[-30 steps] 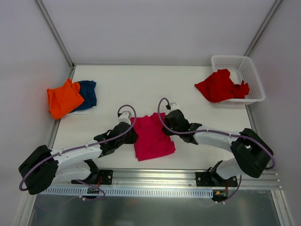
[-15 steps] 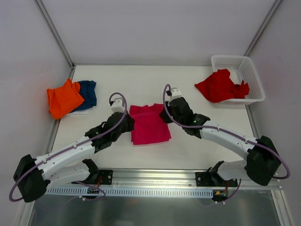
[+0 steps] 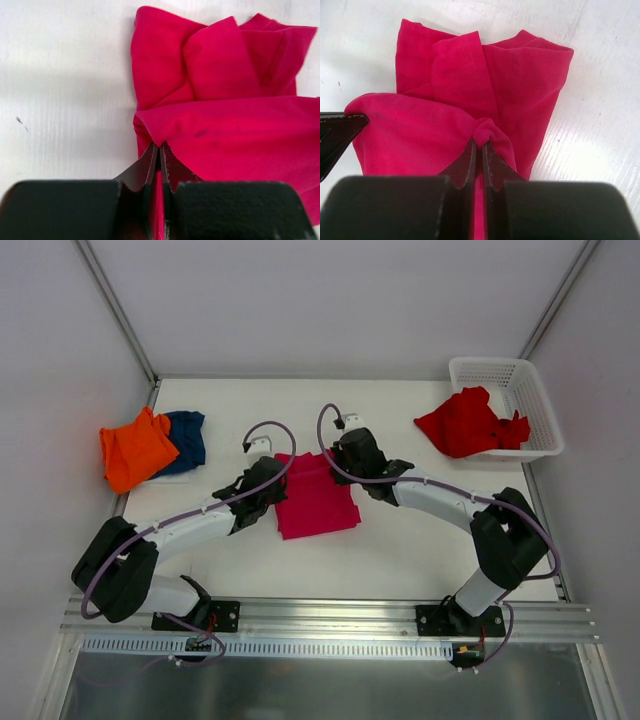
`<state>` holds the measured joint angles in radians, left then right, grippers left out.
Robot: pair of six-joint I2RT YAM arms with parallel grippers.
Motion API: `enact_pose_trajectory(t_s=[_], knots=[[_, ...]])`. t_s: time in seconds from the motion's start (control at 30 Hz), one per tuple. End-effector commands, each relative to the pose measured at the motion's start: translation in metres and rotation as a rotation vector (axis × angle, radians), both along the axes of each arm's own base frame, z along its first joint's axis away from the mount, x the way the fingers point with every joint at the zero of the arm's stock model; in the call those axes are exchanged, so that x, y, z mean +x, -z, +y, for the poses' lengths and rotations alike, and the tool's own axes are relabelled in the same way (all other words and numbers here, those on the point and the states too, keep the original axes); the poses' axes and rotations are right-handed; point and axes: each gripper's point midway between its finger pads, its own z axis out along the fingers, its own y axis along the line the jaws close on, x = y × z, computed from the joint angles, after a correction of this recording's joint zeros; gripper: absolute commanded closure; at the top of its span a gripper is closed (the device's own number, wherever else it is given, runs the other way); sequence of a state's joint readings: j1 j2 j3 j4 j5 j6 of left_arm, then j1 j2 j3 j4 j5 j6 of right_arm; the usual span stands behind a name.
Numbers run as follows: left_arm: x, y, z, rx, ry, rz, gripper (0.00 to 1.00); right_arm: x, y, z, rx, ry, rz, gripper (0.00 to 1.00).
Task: Fold and stack the t-shirts
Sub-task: Fold the tshirt
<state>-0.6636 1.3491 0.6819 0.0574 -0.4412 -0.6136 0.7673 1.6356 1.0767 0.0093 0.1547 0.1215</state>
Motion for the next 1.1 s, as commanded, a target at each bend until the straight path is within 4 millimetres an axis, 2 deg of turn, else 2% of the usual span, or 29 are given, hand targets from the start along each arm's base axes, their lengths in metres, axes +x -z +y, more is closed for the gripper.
enact_pose_trajectory(t_s=[0.0, 0.07, 0.17, 0.27, 0.33, 0.37, 0.4, 0.43, 0.47, 0.5, 0.53, 0.57, 0.6, 0.63, 0.67, 0.7, 0.73, 0.77, 0.83, 0.9, 0.97, 1.0, 1.03, 1.07], knots=[[0.014, -0.038, -0.005, -0.045, 0.006, -0.108, 1.00, 0.018, -0.039, 0.006, 0.055, 0.000, -0.100, 1.00], [0.015, -0.045, -0.002, -0.044, -0.004, -0.130, 1.00, 0.020, -0.039, 0.002, 0.047, 0.013, -0.104, 0.99], [0.025, -0.067, 0.000, -0.038, -0.016, -0.185, 1.00, 0.031, -0.046, -0.005, 0.048, 0.043, -0.128, 1.00], [0.056, -0.083, 0.003, -0.027, -0.049, -0.226, 1.00, 0.056, -0.054, -0.010, 0.050, 0.084, -0.161, 0.99], [0.086, -0.084, 0.001, -0.032, -0.080, -0.241, 1.00, 0.080, -0.051, -0.006, 0.053, 0.105, -0.178, 1.00], [0.100, -0.078, 0.010, -0.031, -0.111, -0.228, 1.00, 0.094, -0.047, -0.009, 0.048, 0.126, -0.186, 1.00], [0.119, -0.069, 0.005, -0.023, -0.120, -0.208, 1.00, 0.106, -0.045, -0.010, 0.048, 0.144, -0.198, 1.00], [0.129, -0.066, 0.006, -0.008, -0.135, -0.208, 1.00, 0.116, -0.041, -0.010, 0.040, 0.158, -0.200, 0.99], [0.145, -0.075, 0.002, -0.010, -0.139, -0.230, 1.00, 0.134, -0.027, -0.007, 0.032, 0.170, -0.179, 0.96], [0.154, -0.047, -0.001, 0.040, -0.122, -0.180, 1.00, 0.142, -0.019, -0.003, 0.033, 0.154, -0.157, 0.91], [0.163, -0.041, -0.010, 0.037, -0.089, -0.160, 0.83, 0.150, -0.012, -0.001, 0.041, 0.136, -0.126, 0.61], [0.179, -0.048, -0.016, 0.040, -0.078, -0.132, 0.67, 0.161, 0.002, 0.006, 0.008, 0.132, -0.080, 0.48], [0.185, -0.010, -0.021, 0.080, -0.054, -0.049, 0.35, 0.166, 0.009, 0.004, -0.021, 0.142, -0.066, 0.44], [0.190, -0.003, -0.027, 0.082, -0.032, -0.022, 0.01, 0.170, 0.013, 0.003, -0.039, 0.147, -0.064, 0.36], [0.195, 0.008, -0.032, 0.106, -0.019, 0.013, 0.01, 0.173, 0.016, 0.003, -0.045, 0.151, -0.065, 0.33], [0.196, 0.011, -0.033, 0.106, -0.012, 0.017, 0.01, 0.173, 0.014, 0.003, -0.040, 0.152, -0.073, 0.19], [0.194, 0.014, -0.031, 0.117, -0.017, 0.021, 0.01, 0.175, 0.008, 0.004, -0.022, 0.148, -0.099, 0.17], [0.193, 0.009, -0.032, 0.132, -0.020, 0.001, 0.01, 0.172, 0.001, 0.002, -0.011, 0.144, -0.117, 0.01], [0.188, -0.002, -0.026, 0.166, -0.039, -0.026, 0.01, 0.168, -0.012, 0.001, 0.008, 0.139, -0.139, 0.01], [0.180, -0.026, -0.024, 0.168, -0.033, -0.091, 0.01, 0.157, -0.029, -0.004, 0.022, 0.125, -0.158, 0.01], [0.167, -0.035, -0.018, 0.158, -0.033, -0.097, 0.01, 0.148, -0.036, -0.008, 0.032, 0.121, -0.154, 0.00], [0.163, -0.037, -0.016, 0.158, -0.032, -0.098, 0.01, 0.142, -0.032, -0.011, 0.027, 0.121, -0.142, 0.00], [0.160, -0.036, -0.014, 0.163, -0.032, -0.095, 0.01, 0.136, -0.041, -0.014, 0.035, 0.122, -0.149, 0.01], [0.152, -0.032, -0.010, 0.168, -0.032, -0.083, 0.01, 0.132, -0.041, -0.017, 0.034, 0.123, -0.146, 0.01]])
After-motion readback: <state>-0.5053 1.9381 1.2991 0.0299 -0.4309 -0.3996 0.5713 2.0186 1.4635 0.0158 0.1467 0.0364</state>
